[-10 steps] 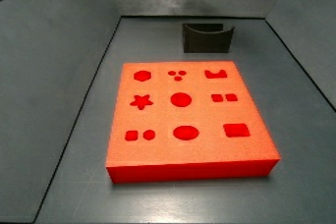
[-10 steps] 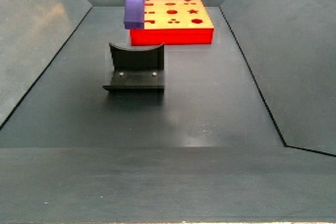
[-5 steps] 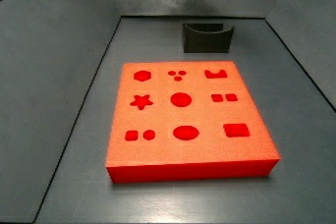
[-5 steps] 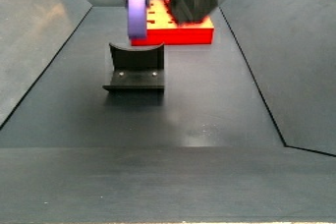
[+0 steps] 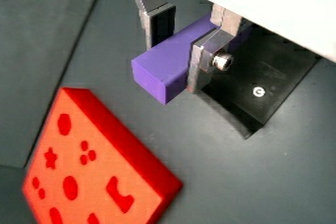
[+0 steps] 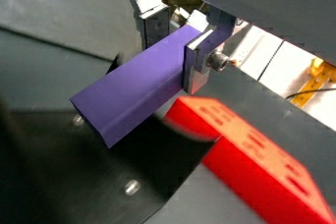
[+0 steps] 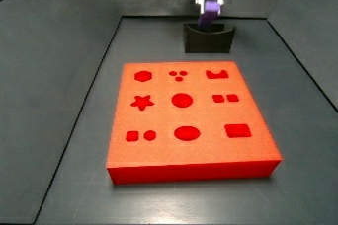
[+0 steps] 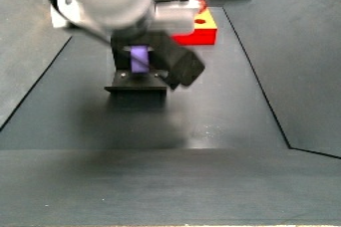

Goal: Pick up the rectangle object. Move up. Place the rectangle object on the fixture. Regrasp the rectangle object. Move to above the board. Insert the rectangle object.
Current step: Place the rectangle object on the fixture, then regrasp the rectangle object.

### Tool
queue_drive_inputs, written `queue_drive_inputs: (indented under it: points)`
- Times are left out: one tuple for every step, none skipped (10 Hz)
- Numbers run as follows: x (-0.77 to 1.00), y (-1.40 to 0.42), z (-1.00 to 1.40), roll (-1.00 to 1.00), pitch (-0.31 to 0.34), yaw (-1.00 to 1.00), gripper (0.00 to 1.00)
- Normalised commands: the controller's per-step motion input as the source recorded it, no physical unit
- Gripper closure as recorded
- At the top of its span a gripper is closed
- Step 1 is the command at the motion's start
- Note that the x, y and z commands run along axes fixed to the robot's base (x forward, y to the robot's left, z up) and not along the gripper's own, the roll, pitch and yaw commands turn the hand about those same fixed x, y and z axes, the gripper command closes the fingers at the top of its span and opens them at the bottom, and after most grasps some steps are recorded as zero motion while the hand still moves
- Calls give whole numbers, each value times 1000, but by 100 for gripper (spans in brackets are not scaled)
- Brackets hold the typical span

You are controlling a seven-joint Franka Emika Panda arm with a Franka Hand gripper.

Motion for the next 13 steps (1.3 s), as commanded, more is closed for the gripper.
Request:
queue_drive_inputs:
  points:
    - [162,119,-833,-175,-18,-176,100]
    - [143,107,-703,-171,-30,-160,100]
    - [118,78,-463,-162,-48,-125,100]
    - [94,69,-310,-145,-48,-99,100]
    - [76,80,-210,-122,-55,-69,100]
    - [71,79,-212,-118,-55,-60,100]
    - [70,79,-212,-117,-53,-47,100]
    - [0,-500,-167,0,0,0,100]
    - [0,0,0,0,0,0,0]
    - [0,0,1000,-38,23,-36,0]
    - [-6,1,1000,-31,26,-32,0]
    - [-23,1,1000,1,30,-21,0]
    - [-23,-1,1000,18,32,-19,0]
